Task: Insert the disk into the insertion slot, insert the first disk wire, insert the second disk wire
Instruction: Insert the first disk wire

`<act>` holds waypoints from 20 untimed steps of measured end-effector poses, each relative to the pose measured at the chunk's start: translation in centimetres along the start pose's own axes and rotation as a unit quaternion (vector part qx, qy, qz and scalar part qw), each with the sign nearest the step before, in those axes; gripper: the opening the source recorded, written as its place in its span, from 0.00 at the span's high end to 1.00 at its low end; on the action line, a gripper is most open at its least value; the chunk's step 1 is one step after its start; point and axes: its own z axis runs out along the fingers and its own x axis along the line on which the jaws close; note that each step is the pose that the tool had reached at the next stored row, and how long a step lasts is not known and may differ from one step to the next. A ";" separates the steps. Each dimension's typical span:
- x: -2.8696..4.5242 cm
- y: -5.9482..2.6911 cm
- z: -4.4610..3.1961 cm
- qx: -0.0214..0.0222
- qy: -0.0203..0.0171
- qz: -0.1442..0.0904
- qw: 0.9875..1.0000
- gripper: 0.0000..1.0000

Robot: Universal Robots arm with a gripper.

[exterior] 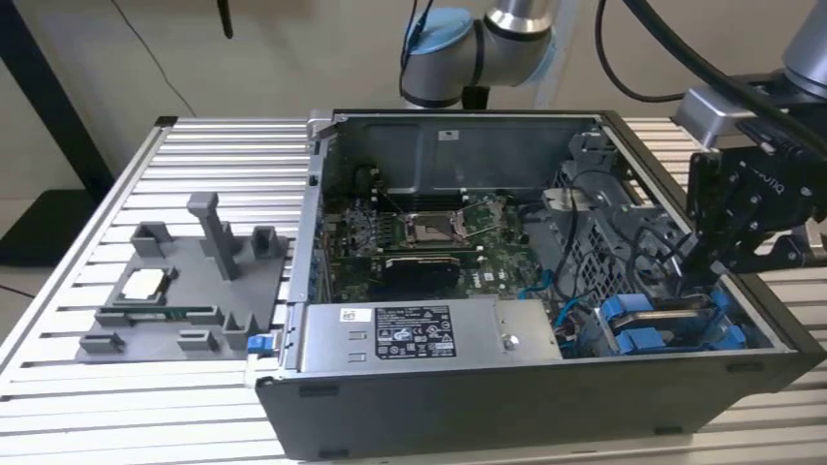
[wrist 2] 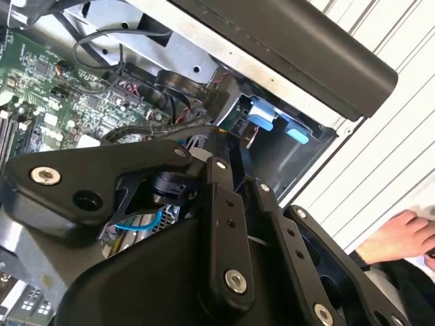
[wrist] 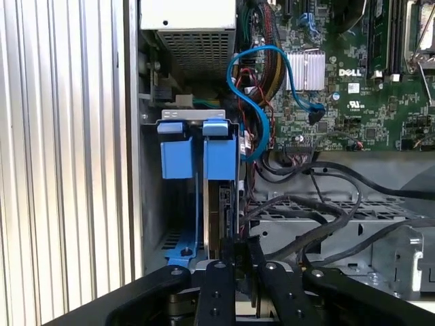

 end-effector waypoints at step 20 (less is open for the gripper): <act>0.40 -0.29 1.23 -0.010 0.000 0.009 1.000 0.81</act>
